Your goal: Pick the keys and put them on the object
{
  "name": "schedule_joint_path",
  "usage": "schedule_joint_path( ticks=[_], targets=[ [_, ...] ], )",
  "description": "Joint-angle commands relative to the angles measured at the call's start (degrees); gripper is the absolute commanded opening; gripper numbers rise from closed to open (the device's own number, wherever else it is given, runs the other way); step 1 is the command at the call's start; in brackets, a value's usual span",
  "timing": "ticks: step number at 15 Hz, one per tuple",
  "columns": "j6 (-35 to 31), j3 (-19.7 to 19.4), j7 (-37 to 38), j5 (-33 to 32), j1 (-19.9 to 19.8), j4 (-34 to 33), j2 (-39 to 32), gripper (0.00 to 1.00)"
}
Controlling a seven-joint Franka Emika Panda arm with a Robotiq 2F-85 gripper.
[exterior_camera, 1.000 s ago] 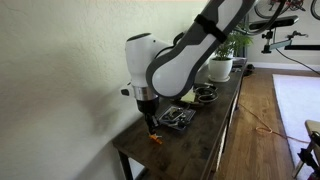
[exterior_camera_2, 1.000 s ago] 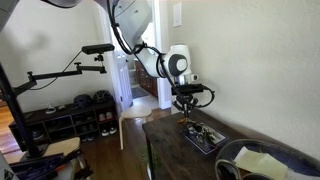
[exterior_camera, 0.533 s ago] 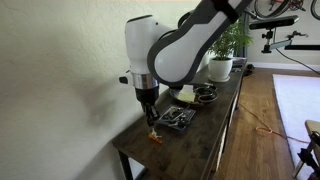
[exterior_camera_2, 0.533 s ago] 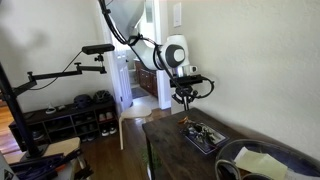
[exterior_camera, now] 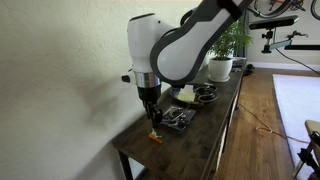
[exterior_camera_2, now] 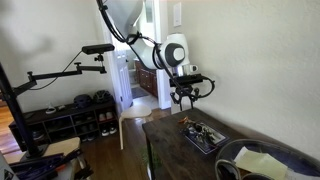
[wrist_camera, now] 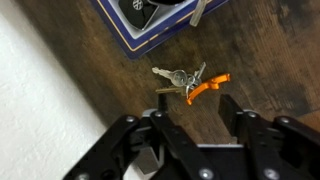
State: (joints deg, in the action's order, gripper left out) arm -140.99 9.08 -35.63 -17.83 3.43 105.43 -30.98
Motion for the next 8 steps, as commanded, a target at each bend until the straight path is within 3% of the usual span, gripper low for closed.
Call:
schedule_joint_path(
  ticks=[1,4,8],
  targets=[
    [0.76,-0.31,-0.71,0.86,-0.35,-0.16,-0.82,0.87],
    [1.18,-0.51,0.23,1.26,-0.38,-1.33,-2.87,1.0],
    [1.42,-1.0,1.85,1.37,0.16,-3.14,-5.27,1.0]
  ],
)
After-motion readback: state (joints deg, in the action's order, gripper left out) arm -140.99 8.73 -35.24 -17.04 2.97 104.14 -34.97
